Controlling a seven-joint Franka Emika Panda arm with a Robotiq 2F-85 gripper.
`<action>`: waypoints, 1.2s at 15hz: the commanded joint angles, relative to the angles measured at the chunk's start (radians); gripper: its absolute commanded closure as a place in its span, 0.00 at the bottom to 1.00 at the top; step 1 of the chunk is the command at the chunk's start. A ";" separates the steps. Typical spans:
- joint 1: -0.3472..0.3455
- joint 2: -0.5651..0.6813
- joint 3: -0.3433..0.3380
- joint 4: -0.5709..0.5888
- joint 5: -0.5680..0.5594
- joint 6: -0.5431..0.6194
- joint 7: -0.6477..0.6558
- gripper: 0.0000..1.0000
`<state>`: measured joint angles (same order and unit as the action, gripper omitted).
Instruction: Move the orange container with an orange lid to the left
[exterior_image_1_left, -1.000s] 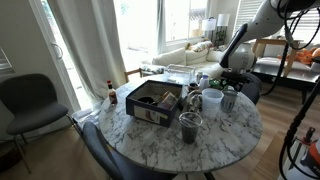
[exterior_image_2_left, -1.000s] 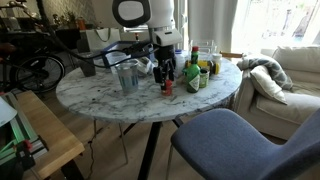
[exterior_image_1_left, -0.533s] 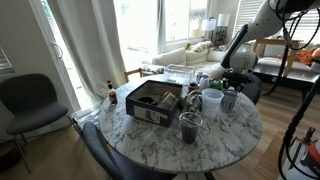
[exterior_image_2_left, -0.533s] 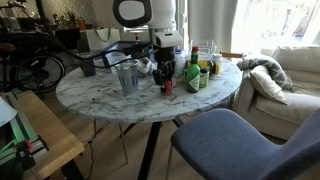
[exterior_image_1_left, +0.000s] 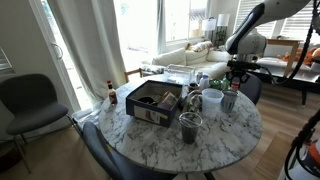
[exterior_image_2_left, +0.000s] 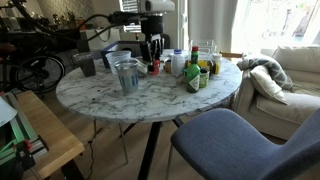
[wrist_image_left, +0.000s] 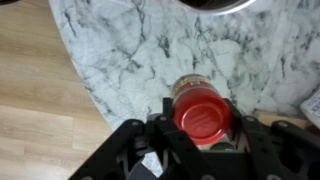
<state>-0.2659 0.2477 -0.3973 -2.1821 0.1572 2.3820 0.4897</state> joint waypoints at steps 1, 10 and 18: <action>0.038 -0.251 0.002 -0.153 -0.164 -0.073 0.011 0.76; 0.056 -0.739 0.271 -0.357 -0.313 -0.270 -0.071 0.76; 0.172 -0.847 0.437 -0.339 -0.203 -0.396 -0.122 0.51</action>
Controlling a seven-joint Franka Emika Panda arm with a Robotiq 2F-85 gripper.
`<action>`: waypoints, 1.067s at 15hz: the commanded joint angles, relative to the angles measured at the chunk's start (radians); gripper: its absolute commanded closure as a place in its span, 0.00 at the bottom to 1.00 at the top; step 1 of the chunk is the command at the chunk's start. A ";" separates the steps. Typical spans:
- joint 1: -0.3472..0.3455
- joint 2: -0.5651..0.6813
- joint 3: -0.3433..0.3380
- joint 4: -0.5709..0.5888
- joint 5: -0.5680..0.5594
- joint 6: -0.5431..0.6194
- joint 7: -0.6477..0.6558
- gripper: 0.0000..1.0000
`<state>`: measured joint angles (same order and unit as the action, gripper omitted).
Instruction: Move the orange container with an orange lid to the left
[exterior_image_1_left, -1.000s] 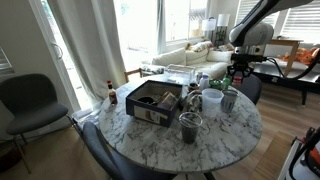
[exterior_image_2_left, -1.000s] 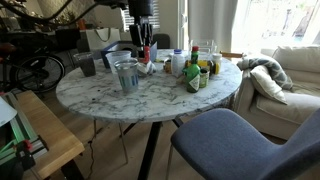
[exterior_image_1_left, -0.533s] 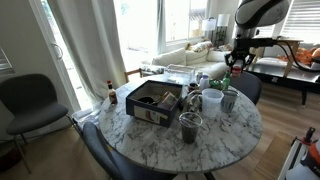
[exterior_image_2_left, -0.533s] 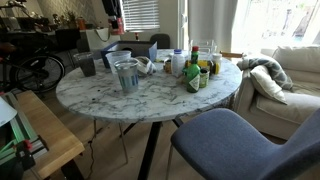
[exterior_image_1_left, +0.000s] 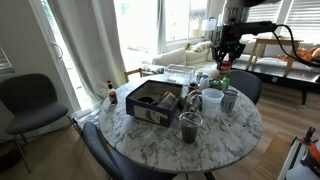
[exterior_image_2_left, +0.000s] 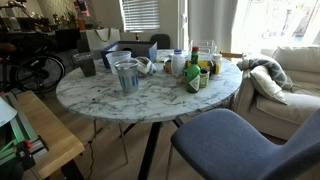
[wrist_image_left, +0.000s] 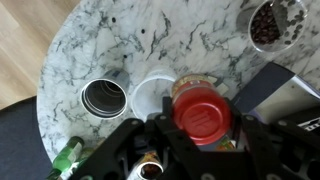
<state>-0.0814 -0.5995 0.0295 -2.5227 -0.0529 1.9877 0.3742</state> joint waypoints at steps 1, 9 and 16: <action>-0.007 -0.007 0.012 0.000 0.010 -0.005 -0.010 0.51; 0.024 0.025 0.044 0.043 -0.002 0.006 -0.046 0.76; 0.177 0.221 0.233 0.298 -0.014 0.023 -0.110 0.76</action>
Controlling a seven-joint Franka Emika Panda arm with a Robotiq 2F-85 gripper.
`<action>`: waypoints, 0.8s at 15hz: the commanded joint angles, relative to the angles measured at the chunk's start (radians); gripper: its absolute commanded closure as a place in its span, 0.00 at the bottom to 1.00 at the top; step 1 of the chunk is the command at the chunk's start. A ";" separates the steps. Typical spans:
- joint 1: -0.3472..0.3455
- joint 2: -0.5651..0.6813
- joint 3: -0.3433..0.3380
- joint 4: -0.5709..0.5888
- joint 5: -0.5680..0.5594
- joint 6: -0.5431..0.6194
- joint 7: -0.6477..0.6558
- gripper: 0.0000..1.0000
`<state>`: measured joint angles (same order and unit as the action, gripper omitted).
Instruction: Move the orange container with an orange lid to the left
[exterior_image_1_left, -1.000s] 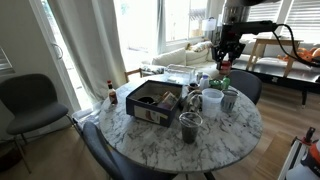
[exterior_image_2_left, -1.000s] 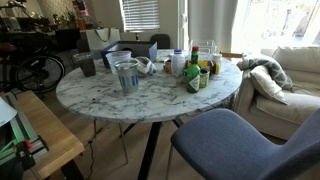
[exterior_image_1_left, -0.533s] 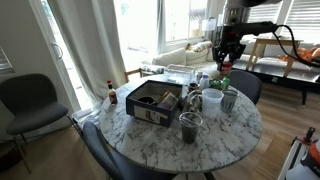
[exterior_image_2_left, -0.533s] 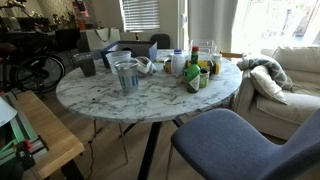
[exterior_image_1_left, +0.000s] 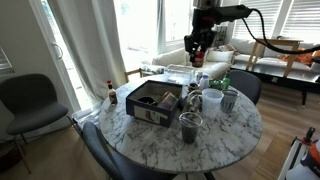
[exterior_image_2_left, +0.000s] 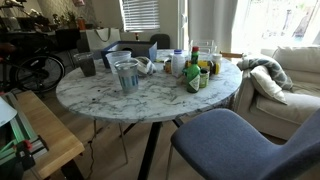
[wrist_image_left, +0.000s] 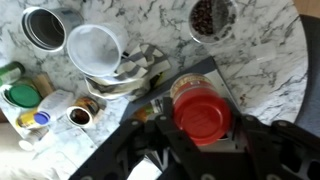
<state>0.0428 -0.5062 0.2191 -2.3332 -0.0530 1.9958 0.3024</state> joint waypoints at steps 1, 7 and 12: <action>0.073 0.167 0.061 0.137 -0.016 0.033 -0.055 0.76; 0.153 0.374 0.093 0.252 -0.064 0.246 -0.226 0.76; 0.159 0.375 0.085 0.248 -0.054 0.243 -0.209 0.51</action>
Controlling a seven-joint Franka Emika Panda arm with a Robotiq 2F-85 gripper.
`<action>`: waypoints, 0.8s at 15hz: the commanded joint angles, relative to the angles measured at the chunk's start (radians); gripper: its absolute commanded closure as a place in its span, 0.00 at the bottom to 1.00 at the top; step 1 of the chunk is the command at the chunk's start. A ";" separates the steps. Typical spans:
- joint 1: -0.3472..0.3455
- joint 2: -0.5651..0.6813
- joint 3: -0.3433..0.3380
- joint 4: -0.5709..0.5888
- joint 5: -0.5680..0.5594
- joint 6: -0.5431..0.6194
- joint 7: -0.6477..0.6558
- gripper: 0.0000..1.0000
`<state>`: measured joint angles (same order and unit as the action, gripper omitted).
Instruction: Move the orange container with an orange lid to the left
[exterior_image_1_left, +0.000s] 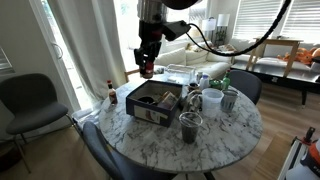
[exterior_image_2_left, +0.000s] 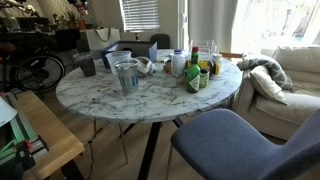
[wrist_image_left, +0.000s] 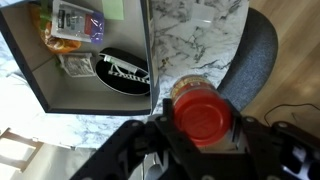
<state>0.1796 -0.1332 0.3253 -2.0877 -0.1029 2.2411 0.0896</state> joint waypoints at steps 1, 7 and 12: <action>0.022 0.002 -0.021 0.005 -0.004 -0.003 0.002 0.51; 0.051 0.198 -0.012 0.098 -0.007 0.012 -0.068 0.76; 0.086 0.405 -0.035 0.198 -0.046 -0.027 -0.025 0.76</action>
<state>0.2313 0.1422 0.3198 -1.9793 -0.1105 2.2439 0.0389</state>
